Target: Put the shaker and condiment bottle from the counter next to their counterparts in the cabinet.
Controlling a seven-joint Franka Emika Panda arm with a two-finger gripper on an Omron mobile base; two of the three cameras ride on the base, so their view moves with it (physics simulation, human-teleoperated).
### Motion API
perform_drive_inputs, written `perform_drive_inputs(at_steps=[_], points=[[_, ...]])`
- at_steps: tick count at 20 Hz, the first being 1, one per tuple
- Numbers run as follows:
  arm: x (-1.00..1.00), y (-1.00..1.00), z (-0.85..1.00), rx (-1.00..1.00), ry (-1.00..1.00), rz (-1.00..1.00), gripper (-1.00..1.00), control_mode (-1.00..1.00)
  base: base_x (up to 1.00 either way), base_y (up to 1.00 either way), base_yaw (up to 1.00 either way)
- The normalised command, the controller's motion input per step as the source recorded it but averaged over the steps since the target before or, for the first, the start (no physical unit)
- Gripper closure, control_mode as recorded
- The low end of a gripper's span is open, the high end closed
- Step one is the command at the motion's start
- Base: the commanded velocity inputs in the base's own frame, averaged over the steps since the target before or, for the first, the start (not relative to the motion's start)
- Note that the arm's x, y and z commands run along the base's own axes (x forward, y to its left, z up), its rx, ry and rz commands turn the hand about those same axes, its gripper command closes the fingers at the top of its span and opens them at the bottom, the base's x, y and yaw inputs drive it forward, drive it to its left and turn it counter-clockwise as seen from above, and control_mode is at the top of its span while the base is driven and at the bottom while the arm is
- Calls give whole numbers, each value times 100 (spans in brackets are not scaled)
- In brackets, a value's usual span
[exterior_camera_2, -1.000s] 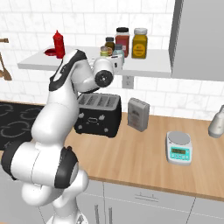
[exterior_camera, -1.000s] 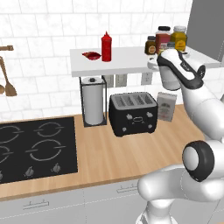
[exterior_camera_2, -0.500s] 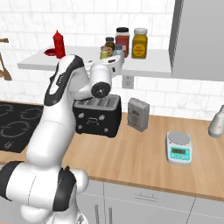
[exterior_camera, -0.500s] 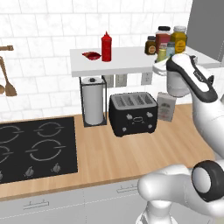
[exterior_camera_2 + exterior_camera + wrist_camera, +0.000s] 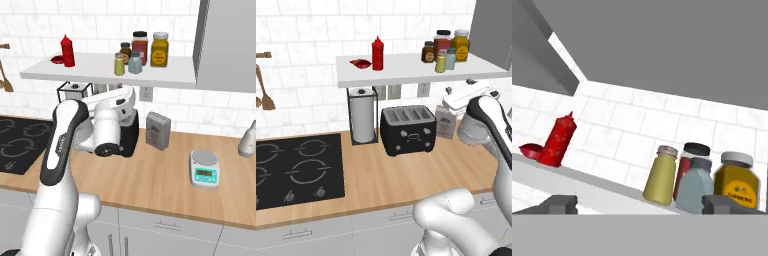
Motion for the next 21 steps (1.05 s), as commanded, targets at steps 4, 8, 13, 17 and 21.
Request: perform_drive_inputs(at_steps=[4,8,13,17,21], points=[[-100,0,-79,0,-12,-2,-100,-100,0,0,0],[-100,0,-99,0,0,0,-100,-100,0,0,0],[-67,0,-69,0,1,2,-100,-100,0,0,0],[-2,0,-1,0,0,0,-100,-100,0,0,0],[0,0,0,0,0,0,-100,-100,0,0,0]])
